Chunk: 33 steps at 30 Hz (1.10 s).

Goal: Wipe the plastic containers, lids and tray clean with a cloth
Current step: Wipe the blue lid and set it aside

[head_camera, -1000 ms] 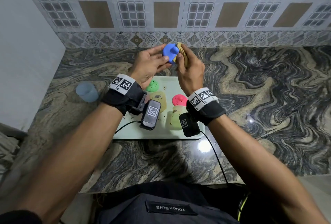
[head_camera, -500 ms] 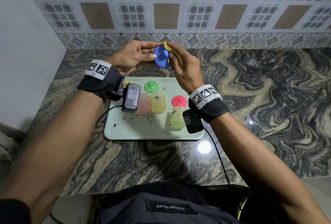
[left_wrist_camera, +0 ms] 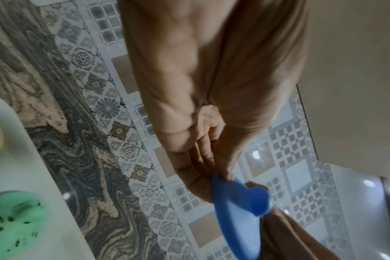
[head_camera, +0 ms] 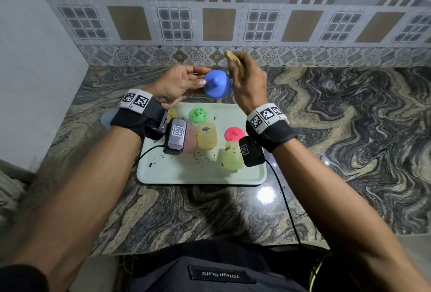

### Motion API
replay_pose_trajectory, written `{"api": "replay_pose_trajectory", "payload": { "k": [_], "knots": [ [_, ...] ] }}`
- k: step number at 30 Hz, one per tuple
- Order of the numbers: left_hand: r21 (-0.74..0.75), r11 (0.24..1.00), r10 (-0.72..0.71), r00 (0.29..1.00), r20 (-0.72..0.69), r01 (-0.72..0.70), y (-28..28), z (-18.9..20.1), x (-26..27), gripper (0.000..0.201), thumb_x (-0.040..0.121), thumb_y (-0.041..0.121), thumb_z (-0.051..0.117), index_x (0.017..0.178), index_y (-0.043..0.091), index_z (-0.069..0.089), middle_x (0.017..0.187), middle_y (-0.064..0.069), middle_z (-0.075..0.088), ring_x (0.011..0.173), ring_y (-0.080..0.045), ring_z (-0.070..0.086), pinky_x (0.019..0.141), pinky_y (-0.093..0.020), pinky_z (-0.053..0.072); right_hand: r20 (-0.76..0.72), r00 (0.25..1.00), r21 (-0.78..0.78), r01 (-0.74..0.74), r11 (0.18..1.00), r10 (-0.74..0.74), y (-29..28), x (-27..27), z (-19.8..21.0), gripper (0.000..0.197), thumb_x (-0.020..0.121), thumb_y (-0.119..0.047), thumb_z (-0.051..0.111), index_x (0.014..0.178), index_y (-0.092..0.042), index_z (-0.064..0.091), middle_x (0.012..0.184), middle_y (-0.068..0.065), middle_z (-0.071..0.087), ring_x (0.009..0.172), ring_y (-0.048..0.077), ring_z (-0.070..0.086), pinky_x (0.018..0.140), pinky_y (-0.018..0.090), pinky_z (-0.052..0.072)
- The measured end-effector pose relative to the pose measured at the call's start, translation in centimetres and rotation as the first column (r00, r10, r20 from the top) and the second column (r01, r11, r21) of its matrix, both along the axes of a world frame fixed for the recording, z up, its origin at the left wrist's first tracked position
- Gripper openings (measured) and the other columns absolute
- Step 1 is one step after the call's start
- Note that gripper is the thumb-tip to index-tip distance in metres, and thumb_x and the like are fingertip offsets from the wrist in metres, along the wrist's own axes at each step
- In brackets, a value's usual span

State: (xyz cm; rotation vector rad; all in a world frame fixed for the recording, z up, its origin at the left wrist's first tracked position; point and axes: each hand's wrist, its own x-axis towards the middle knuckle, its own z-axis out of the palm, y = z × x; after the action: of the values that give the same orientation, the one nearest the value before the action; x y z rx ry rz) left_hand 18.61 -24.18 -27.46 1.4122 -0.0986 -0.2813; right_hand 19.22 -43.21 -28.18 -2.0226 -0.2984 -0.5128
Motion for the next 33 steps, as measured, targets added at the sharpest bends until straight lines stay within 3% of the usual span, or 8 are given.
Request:
{"api": "replay_pose_trajectory", "payload": {
  "k": [2,6,10,14,18,23,27,33],
  "knots": [
    [-0.023,0.999,0.024,1.0,-0.013,-0.024,0.2,-0.3,0.0,0.028,0.09,-0.015,0.047,0.108,0.004,0.058,0.083,-0.002,0.075,0.081,-0.011,0.072,0.07,-0.023,0.059,0.05,0.998,0.015,0.026,1.0,-0.026,-0.2,-0.2,0.0,0.024,0.101,-0.023,0.052,0.118,-0.011,0.063,0.091,-0.003,0.072,0.072,0.005,0.061,0.07,0.004,0.042],
    [-0.038,0.999,0.034,0.999,0.005,-0.034,0.0,-0.4,0.3,0.03,0.089,-0.018,0.045,0.107,0.004,0.056,0.08,-0.001,0.075,0.078,-0.01,0.071,0.072,-0.023,0.059,0.073,0.975,-0.094,-0.201,0.975,0.208,0.4,-1.3,-1.1,0.025,0.099,-0.016,0.055,0.12,-0.007,0.065,0.11,0.005,0.072,0.093,0.012,0.066,0.082,0.007,0.045],
    [0.016,0.999,0.041,0.999,0.007,-0.041,0.1,-1.0,0.1,0.029,0.089,-0.016,0.049,0.107,0.004,0.059,0.078,-0.001,0.075,0.075,-0.009,0.071,0.072,-0.021,0.058,0.027,0.995,-0.076,-0.095,0.993,0.097,-0.6,0.1,-1.5,0.024,0.1,-0.02,0.052,0.117,-0.01,0.066,0.094,0.005,0.073,0.079,0.011,0.062,0.079,0.025,0.051],
    [-0.032,0.998,0.061,0.998,0.02,-0.06,-0.2,-0.7,0.3,0.03,0.089,-0.018,0.047,0.108,0.003,0.057,0.08,0.0,0.075,0.077,-0.009,0.071,0.071,-0.023,0.059,0.193,0.976,-0.069,-0.089,0.994,0.101,0.3,-1.1,-1.8,0.025,0.1,-0.012,0.052,0.121,-0.003,0.062,0.106,0.01,0.071,0.085,0.009,0.062,0.08,0.006,0.043],
    [-0.039,0.997,0.069,0.997,0.033,-0.067,-0.3,-0.1,0.6,0.028,0.088,-0.017,0.049,0.106,0.002,0.058,0.08,-0.002,0.075,0.078,-0.011,0.071,0.071,-0.023,0.059,0.126,0.989,-0.05,-0.07,0.996,0.076,0.9,-1.1,-1.7,0.027,0.101,-0.014,0.05,0.123,-0.004,0.061,0.11,0.01,0.071,0.089,0.015,0.064,0.078,0.006,0.039],
    [-0.041,0.997,0.067,0.998,0.022,-0.066,-0.3,-0.3,0.4,0.028,0.088,-0.017,0.05,0.109,0.0,0.058,0.082,-0.003,0.075,0.079,-0.012,0.071,0.073,-0.024,0.059,0.12,0.993,-0.036,0.013,0.999,-0.008,0.9,-0.7,-0.8,0.031,0.104,-0.022,0.044,0.126,-0.006,0.057,0.097,0.013,0.072,0.081,0.028,0.066,0.07,0.028,0.045],
    [-0.033,0.999,0.028,0.999,0.046,-0.027,-0.5,0.2,0.2,0.029,0.089,-0.016,0.048,0.109,0.002,0.057,0.083,-0.001,0.075,0.08,-0.009,0.071,0.071,-0.02,0.057,0.163,0.975,-0.126,-0.129,0.984,0.149,1.3,-1.3,-0.8,0.029,0.103,-0.013,0.044,0.127,-0.004,0.057,0.125,0.014,0.065,0.106,0.026,0.064,0.09,0.027,0.048],
    [0.101,0.992,0.057,0.992,0.111,-0.068,0.4,0.0,0.2,0.03,0.087,-0.016,0.052,0.103,0.008,0.059,0.075,0.005,0.075,0.074,-0.005,0.07,0.067,-0.016,0.056,0.138,0.99,-0.136,-0.022,0.99,0.041,-0.7,0.8,-1.1,0.028,0.102,-0.016,0.046,0.122,-0.004,0.061,0.096,0.011,0.072,0.076,0.017,0.06,0.069,0.021,0.043]
  ]
}}
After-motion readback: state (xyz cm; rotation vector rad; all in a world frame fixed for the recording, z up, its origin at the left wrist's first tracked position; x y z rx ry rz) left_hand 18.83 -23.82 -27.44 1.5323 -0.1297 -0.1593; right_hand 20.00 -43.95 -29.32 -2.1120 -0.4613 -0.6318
